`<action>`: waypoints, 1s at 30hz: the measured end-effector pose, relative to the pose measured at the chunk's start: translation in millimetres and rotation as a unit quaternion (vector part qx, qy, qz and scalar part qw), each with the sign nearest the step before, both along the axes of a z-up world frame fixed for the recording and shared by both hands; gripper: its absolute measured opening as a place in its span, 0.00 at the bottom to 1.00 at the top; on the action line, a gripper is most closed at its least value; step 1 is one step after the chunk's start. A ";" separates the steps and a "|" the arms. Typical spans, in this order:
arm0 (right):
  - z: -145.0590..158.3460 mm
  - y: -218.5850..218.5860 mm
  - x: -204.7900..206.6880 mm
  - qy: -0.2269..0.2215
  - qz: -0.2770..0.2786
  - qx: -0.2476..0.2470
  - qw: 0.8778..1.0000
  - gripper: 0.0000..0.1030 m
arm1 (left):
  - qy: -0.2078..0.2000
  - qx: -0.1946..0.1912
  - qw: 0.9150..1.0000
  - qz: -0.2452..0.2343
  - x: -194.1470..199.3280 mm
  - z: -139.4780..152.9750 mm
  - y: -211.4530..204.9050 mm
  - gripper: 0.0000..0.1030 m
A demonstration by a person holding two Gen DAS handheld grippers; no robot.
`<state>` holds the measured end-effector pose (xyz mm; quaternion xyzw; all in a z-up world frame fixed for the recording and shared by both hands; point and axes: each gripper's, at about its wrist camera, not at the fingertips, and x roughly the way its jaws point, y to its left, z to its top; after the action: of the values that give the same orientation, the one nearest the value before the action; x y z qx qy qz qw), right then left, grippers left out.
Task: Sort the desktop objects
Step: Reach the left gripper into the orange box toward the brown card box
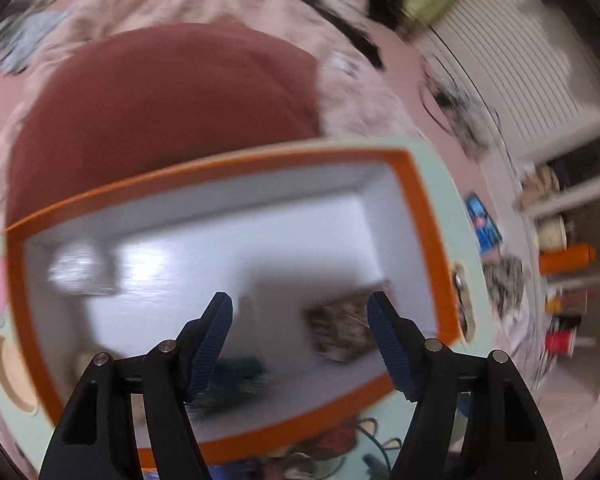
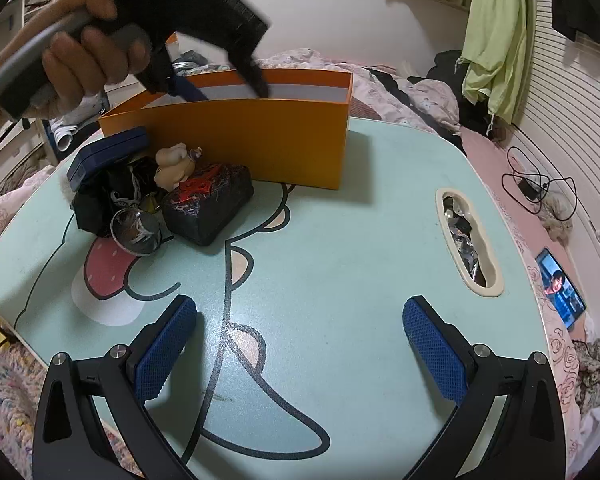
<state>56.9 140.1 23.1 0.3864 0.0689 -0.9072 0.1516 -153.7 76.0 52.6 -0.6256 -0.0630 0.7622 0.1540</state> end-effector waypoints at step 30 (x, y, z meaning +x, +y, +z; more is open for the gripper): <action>3.7 5.2 -1.1 -0.001 0.001 -0.002 1.000 1.00 | -0.028 -0.013 0.999 0.036 -6.3 -8.8 17.6 0.65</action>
<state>55.8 145.3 26.8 0.3869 0.0673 -0.9067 0.1537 -160.0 93.5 43.8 -0.6459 -0.0801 0.7502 0.1165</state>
